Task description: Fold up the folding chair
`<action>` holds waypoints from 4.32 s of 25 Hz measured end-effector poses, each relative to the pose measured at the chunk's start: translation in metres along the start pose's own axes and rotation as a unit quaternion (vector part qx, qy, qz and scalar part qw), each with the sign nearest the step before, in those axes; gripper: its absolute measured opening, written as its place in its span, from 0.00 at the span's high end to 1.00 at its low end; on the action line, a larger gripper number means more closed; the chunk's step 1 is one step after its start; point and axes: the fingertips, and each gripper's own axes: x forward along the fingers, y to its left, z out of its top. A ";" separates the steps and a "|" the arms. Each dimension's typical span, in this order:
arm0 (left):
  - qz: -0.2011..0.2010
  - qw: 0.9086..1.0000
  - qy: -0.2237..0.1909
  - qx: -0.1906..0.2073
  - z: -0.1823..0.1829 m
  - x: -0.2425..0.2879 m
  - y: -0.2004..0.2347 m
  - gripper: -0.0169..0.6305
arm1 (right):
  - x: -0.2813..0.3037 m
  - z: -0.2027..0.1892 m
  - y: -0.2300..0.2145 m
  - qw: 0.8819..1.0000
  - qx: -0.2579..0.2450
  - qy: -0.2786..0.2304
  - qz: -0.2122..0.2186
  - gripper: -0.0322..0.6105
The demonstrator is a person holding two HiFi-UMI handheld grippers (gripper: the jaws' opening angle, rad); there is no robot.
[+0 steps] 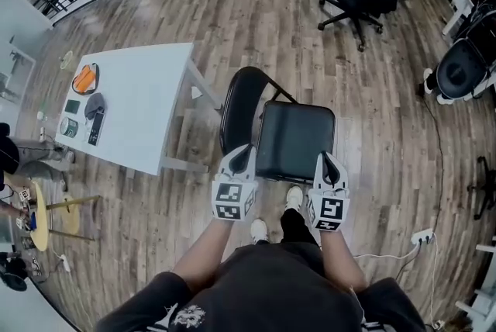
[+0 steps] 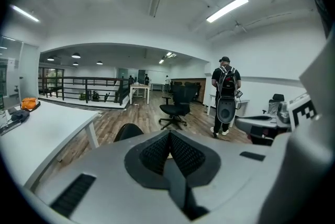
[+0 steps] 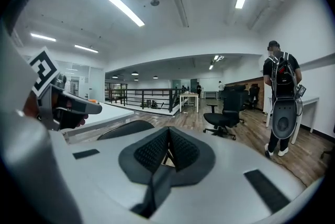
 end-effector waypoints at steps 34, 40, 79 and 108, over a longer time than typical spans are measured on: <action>0.178 0.948 0.263 -0.008 -0.096 0.137 0.169 0.53 | 0.152 -0.328 -0.118 0.920 0.194 0.327 0.097 0.50; 0.123 0.942 0.310 -0.037 -0.126 0.154 0.172 0.53 | 0.145 -0.418 -0.129 0.873 0.224 0.415 0.123 0.47; 0.002 0.932 0.339 -0.130 -0.187 0.175 0.153 0.74 | 0.155 -0.573 -0.101 0.730 0.434 0.453 0.272 0.37; 0.004 0.946 0.301 -0.124 -0.078 0.104 0.185 0.86 | 0.160 -0.334 0.022 0.746 0.449 0.375 0.318 0.45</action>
